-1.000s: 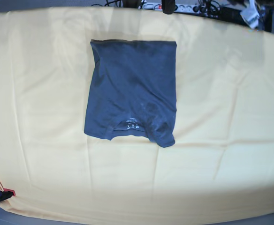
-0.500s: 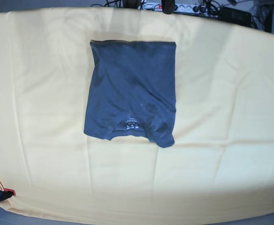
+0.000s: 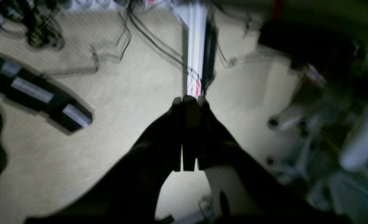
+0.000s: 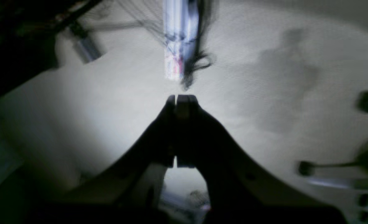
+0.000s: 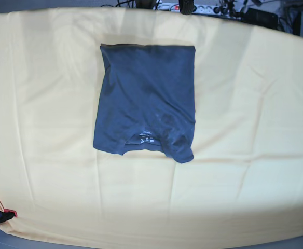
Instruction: Fold the T-shirt properly
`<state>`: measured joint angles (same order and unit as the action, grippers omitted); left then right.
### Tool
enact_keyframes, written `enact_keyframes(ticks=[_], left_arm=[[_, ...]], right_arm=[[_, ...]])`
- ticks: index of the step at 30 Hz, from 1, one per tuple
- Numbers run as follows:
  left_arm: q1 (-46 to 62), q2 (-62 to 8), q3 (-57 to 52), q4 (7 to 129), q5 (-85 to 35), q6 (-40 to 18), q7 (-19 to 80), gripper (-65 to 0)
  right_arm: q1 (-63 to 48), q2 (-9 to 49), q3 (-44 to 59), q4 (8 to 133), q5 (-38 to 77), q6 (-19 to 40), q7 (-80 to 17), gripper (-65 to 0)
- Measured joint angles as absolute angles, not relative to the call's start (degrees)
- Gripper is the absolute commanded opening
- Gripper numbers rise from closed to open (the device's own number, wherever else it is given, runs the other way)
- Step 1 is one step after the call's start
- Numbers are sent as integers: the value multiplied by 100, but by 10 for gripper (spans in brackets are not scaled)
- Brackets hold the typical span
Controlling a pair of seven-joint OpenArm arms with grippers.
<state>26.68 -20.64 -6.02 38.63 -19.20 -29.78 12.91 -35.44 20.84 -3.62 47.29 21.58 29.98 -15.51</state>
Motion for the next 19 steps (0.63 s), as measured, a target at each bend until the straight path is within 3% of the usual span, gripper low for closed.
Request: enact_keyframes(ticks=[5, 12, 19], left_arm=[[2132, -1610, 51, 2829, -1063, -1852, -283, -650], [2115, -832, 1614, 2718, -1468, -530, -456, -650], [2158, -397, 2139, 2779, -1444, -336, -414, -650]], right_arm=[[-2875, 1511, -958, 3946, 1275, 2115, -770, -650], [-2517, 735, -1647, 3710, 1146, 1415, -744, -650], [-2504, 292, -1920, 3708, 1129, 1328, -768, -650]])
